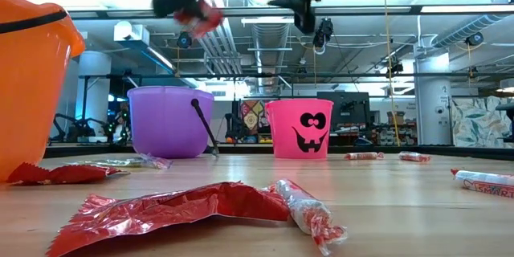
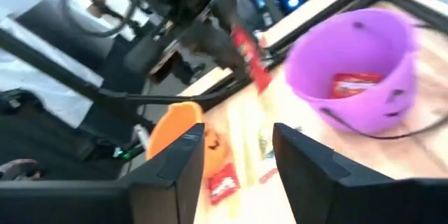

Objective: Sort candy by brand, put in halloween buckets
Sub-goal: Put the red candy into the purple bucket, then put the white candy into the orange bucket

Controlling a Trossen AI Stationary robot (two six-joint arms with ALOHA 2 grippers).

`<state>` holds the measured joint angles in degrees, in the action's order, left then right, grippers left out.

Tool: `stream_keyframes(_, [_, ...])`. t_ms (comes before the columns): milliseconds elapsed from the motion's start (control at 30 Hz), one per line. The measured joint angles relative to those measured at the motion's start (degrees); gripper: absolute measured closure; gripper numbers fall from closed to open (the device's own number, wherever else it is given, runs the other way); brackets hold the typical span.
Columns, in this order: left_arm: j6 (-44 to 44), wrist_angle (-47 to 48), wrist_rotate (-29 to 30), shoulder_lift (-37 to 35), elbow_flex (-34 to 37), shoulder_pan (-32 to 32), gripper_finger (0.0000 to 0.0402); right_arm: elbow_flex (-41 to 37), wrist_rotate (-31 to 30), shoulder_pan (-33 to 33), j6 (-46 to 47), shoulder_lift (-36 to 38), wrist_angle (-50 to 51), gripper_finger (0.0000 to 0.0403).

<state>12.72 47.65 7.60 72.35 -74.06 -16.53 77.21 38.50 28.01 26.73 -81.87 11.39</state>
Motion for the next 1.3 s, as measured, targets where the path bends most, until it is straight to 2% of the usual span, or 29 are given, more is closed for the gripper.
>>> stream_keyframes(67, [0.57,4.13,2.06,0.52,0.00,-4.05,0.0378,-0.12,0.03,1.45,-1.02,-0.01,0.51,0.0231])
stream_keyframes(233, [0.23,10.12,2.21,4.10,0.00,-13.93,0.0378,-0.33,0.11,4.04,-3.20,-1.24,1.07,0.0219])
stream_keyframes(367, [-1.16,10.81,-0.18,8.25,0.00,-17.62,0.0378,-0.35,0.45,5.12,-4.08,-3.12,2.50,0.0218])
stream_keyframes(633, [-1.53,10.68,-0.58,13.32,0.00,-17.65,0.0340,-0.37,0.96,5.41,-5.49,-7.09,7.49,0.0218])
stream_keyframes(900, [0.45,11.42,3.03,14.53,0.02,-17.62,0.0332,-0.39,2.47,5.41,-6.87,-8.79,9.88,0.0218])
stream_keyframes(1100, [0.42,11.44,3.00,11.06,-0.88,-16.59,0.0331,-0.39,2.47,5.05,-7.21,-7.58,12.37,0.0218])
stream_keyframes(1300, [0.09,7.63,2.65,2.70,-1.16,-12.25,0.0331,0.77,2.38,2.62,-6.95,-4.89,24.15,0.0218])
